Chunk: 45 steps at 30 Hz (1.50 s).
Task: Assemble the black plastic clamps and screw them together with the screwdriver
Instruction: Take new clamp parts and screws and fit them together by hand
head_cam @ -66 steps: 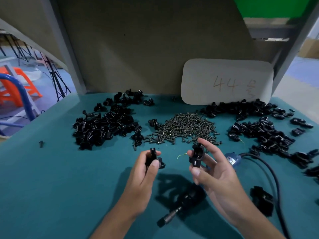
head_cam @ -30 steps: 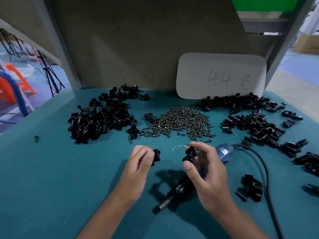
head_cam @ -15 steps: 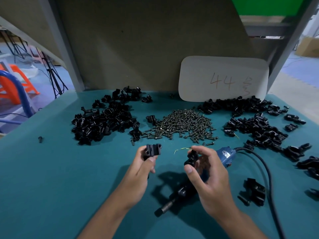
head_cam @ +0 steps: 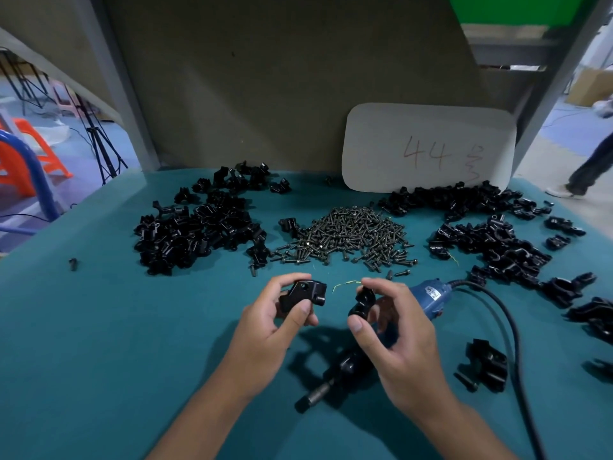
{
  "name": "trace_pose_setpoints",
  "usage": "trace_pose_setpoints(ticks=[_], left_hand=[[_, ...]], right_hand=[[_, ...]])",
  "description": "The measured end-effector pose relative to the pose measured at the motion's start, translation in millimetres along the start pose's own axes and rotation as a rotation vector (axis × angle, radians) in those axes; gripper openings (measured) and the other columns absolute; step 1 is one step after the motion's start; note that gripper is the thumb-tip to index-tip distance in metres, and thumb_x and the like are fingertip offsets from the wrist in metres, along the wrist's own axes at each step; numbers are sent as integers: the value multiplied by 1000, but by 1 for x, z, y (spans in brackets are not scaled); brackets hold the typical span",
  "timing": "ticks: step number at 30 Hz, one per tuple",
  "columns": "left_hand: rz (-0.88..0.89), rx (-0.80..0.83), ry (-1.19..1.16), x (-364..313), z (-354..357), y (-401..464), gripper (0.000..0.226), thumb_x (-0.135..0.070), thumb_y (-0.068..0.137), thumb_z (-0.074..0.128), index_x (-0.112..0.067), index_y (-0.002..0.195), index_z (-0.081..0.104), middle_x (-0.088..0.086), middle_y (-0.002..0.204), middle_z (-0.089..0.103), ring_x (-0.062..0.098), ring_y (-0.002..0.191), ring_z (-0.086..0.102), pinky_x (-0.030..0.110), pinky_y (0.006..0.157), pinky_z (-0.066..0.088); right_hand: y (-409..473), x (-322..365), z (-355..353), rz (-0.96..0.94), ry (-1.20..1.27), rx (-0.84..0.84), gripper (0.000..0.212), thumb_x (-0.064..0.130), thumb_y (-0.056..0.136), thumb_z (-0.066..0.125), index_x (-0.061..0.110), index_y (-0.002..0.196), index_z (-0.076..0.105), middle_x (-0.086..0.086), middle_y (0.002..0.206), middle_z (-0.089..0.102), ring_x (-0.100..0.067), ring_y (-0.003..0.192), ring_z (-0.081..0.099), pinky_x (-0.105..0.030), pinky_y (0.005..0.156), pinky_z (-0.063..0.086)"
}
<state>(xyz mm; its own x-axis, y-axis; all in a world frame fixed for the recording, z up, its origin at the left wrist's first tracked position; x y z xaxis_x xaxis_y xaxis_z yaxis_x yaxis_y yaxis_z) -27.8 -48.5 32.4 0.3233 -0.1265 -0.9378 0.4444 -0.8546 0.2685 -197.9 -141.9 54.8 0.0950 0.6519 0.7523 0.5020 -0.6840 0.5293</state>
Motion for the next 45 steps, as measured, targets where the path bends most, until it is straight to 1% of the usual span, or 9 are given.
trace_pose_setpoints(ticks=[8, 15, 19, 24, 26, 30, 33, 40, 45], left_hand=[[-13, -22, -58, 0, -1, 0, 30, -59, 87, 63, -45, 112, 56, 1, 86, 76, 19, 86, 71, 53, 80, 51], [-19, 0, -129, 2, 2, 1, 35, -52, 90, 58, -29, 116, 58, 5, 83, 75, 12, 83, 69, 13, 77, 47], [-36, 9, -162, 3, 2, 2, 24, -49, 93, 55, -35, 112, 61, 7, 81, 74, 10, 79, 66, 15, 76, 45], [-85, 27, -236, 7, 3, 4, 15, -35, 96, 51, -34, 106, 62, 11, 77, 72, 25, 80, 63, 46, 83, 44], [-92, 59, -238, 6, 6, 3, 15, -34, 96, 51, -34, 107, 61, 10, 78, 72, 23, 81, 65, 38, 80, 46], [-72, 107, -223, 3, 14, -1, 15, -34, 97, 51, -36, 108, 60, 8, 80, 73, 17, 80, 66, 22, 73, 47], [-68, 109, -220, 4, 17, -1, 13, -35, 98, 51, -35, 109, 59, 7, 82, 73, 13, 78, 65, 17, 72, 46], [-76, 103, -156, 11, 17, -3, 29, -61, 91, 45, -36, 106, 51, 5, 92, 69, 29, 81, 51, 42, 74, 43], [-89, 120, -180, 11, 16, -3, 29, -56, 91, 44, -41, 114, 53, -9, 74, 58, 10, 73, 51, 21, 70, 44]], right_hand=[[0, -5, 3, 25, -6, 21, 41, 66, 92, 56, 43, 126, 56, 13, 97, 62, -14, 81, 59, -14, 70, 42], [0, -5, 2, 37, 3, 25, 38, 65, 93, 53, 44, 125, 56, 12, 104, 65, -13, 91, 63, -25, 78, 48], [-1, -3, 2, 39, 11, 27, 38, 65, 92, 54, 43, 124, 57, 13, 103, 65, -14, 84, 61, -18, 72, 46], [1, -1, 2, 55, 24, 22, 38, 65, 92, 55, 45, 124, 57, 16, 103, 65, -12, 84, 61, -14, 72, 43], [1, 0, 1, 51, 43, 6, 31, 59, 93, 56, 44, 119, 59, 15, 100, 64, -13, 88, 62, -17, 73, 46], [4, 4, -1, 26, 87, -3, 25, 53, 94, 59, 37, 112, 67, 19, 129, 59, -10, 111, 64, -20, 84, 51], [5, 5, 2, 44, 151, 31, 30, 54, 96, 57, 33, 114, 70, 18, 133, 61, -12, 114, 65, -28, 91, 55], [2, 3, 12, 157, 307, 128, 31, 49, 102, 49, 35, 123, 66, 9, 124, 67, -23, 96, 72, -37, 78, 59], [4, -1, 21, 352, 744, 142, 36, 31, 99, 46, 10, 122, 62, -8, 121, 71, -29, 97, 74, -27, 67, 56]])
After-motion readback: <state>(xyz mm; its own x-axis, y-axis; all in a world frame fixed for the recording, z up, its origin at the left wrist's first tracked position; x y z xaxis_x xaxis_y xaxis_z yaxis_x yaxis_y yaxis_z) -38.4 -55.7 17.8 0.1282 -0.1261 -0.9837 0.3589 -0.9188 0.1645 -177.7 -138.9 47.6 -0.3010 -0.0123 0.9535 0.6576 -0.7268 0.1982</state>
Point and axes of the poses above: each hand's wrist, its own y-axis towards the middle knuckle, its own z-axis out of the palm, x = y × z, the point moved 8 cm from there along y, towards the middle knuckle
